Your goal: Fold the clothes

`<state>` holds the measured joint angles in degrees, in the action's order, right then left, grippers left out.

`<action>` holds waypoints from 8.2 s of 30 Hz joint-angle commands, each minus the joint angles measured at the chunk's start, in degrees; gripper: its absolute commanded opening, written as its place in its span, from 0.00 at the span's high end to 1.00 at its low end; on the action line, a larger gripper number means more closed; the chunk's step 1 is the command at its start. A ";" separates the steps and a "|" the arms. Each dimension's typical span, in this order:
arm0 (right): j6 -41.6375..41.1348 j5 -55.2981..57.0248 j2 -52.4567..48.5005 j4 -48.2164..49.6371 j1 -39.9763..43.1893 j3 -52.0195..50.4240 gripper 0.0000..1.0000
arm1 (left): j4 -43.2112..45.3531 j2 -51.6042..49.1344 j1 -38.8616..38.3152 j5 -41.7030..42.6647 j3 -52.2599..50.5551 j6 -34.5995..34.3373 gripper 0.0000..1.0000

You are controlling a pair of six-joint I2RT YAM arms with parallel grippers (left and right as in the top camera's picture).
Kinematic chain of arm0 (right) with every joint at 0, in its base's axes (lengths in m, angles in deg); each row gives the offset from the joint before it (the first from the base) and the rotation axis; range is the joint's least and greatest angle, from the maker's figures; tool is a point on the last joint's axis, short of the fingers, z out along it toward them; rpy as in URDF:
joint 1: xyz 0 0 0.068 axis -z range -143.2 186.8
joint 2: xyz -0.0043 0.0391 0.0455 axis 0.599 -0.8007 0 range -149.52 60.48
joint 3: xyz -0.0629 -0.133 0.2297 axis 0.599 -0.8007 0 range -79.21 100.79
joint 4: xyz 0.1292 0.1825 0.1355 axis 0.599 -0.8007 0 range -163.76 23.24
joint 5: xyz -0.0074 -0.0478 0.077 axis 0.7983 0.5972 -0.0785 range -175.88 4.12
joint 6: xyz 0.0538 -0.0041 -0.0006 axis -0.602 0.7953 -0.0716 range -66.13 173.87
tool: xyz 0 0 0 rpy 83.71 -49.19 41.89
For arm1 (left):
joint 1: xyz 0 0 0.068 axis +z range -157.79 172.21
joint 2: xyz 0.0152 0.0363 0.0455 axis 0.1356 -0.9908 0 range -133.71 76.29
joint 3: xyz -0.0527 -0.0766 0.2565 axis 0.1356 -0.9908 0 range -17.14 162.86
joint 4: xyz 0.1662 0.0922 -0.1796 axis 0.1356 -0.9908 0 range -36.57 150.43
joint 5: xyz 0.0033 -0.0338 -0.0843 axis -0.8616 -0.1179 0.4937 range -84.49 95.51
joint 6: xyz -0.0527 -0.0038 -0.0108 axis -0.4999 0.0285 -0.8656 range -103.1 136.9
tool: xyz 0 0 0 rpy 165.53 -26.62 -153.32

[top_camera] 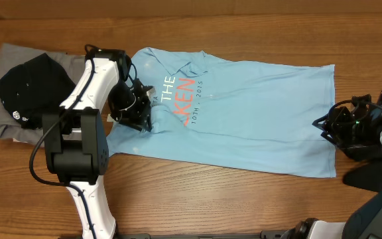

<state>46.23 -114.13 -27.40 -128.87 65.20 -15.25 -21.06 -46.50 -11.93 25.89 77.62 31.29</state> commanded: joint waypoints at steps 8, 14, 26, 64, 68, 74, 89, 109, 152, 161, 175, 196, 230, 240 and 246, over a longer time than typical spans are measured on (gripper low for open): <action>0.42 -0.04 0.87 0.28 -0.28 0.92 0.54 | 4.35 2.16 1.05 -2.64 0.66 -0.31 0.46; 0.42 -0.04 0.87 0.28 -0.28 0.92 0.54 | 2.99 2.23 1.92 -2.12 2.03 0.24 0.56; 0.42 0.20 0.87 0.68 -0.28 0.92 0.54 | 9.31 1.90 3.37 -4.92 6.32 0.61 0.40; 0.42 0.20 0.87 0.50 -0.28 0.92 0.53 | 15.67 1.79 7.10 -5.73 9.22 -2.71 0.37; 0.42 0.20 0.87 0.50 -0.28 0.92 0.53 | 14.86 1.79 6.99 -1.11 9.22 -2.84 0.37; 0.42 0.20 0.87 0.61 -0.28 0.92 0.53 | 15.63 1.77 5.97 -4.33 9.20 -2.84 0.40; 0.42 0.17 0.87 0.61 -0.28 0.92 0.52 | 25.46 -3.04 1.40 -0.02 5.60 -2.84 0.56; 0.42 0.17 0.87 0.28 -0.28 0.92 0.52 | 15.32 -3.50 2.32 -6.75 10.25 -2.89 0.96; 0.42 0.17 0.87 0.72 -0.28 0.92 0.49 | 12.66 1.86 2.73 -14.08 4.85 -6.95 0.96; 0.42 0.17 0.87 0.70 -0.28 0.92 0.49 | 18.32 9.35 2.73 -16.44 4.96 -7.02 0.96; 0.42 0.17 0.87 0.72 -0.28 0.92 0.49 | 8.68 9.31 2.45 -16.31 4.07 -9.66 0.94; 0.39 0.17 0.87 1.33 -0.28 0.92 0.48 | 9.79 9.35 0.81 -9.01 -2.14 -10.08 0.60; 0.39 0.15 0.87 0.81 -0.28 0.92 0.48 | 14.19 1.03 -3.76 -5.20 4.50 -1.46 0.96; 0.39 0.15 0.87 0.87 -0.28 0.92 0.48 | 11.39 0.87 -3.82 -5.81 12.72 2.38 0.88; 0.39 0.15 0.87 0.85 -0.28 0.92 0.48 | 12.44 0.85 -3.80 -8.35 11.32 2.34 0.56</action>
<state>46.23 -113.98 -27.40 -128.24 65.20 -15.25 -8.56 -45.66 -15.69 19.42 89.82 32.54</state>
